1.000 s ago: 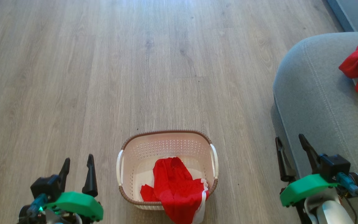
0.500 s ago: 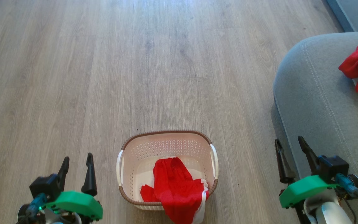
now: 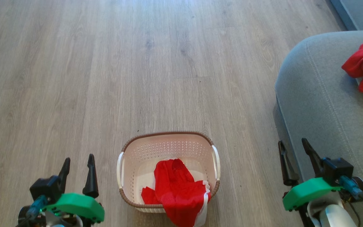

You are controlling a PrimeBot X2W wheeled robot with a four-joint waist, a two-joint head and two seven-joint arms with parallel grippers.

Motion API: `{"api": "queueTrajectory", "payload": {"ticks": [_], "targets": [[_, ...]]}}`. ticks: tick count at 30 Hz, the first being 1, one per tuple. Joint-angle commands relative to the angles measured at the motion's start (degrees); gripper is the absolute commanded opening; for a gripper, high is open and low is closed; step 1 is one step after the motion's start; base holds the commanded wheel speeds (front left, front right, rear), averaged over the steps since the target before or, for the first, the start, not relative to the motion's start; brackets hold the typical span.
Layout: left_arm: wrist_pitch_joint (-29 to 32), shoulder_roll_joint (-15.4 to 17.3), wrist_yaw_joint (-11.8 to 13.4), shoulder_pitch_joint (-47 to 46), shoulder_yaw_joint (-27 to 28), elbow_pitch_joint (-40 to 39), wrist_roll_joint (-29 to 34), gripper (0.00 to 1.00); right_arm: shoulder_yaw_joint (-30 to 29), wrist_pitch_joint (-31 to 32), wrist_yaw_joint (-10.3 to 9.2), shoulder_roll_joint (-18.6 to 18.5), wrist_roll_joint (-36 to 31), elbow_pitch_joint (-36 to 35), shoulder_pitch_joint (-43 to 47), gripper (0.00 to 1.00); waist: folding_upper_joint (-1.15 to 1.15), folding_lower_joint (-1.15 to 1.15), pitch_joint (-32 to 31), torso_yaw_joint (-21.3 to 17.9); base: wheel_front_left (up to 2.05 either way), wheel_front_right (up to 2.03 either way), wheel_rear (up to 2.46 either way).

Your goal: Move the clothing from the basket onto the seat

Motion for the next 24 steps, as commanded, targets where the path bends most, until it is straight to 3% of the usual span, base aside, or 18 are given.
{"api": "queueTrajectory", "payload": {"ticks": [1, 15, 24], "targets": [[-0.7, 0.1, 0.3, -2.0, 1.8, -2.0, 0.3, 1.0, 1.0, -0.5, 0.4, 0.3, 0.0, -1.6, -1.3, 1.0, 0.0, 0.0, 0.0, -0.1, 0.0, 0.0, 0.0], [-0.7, 0.1, 0.2, -2.6, 0.2, -2.2, 0.2, 1.0, 0.5, -0.5, 0.4, 0.4, -0.2, -2.4, -1.7, 1.0, 0.0, 0.0, 1.4, 0.0, 0.0, 0.0, 0.0], [-0.7, 0.1, 0.1, -9.0, -6.4, 0.4, -1.0, 1.0, -0.1, -0.5, 0.4, 0.5, -0.3, -5.4, -6.1, 1.0, 0.0, 0.0, 11.0, -1.0, 0.0, 0.0, 0.0]]}}
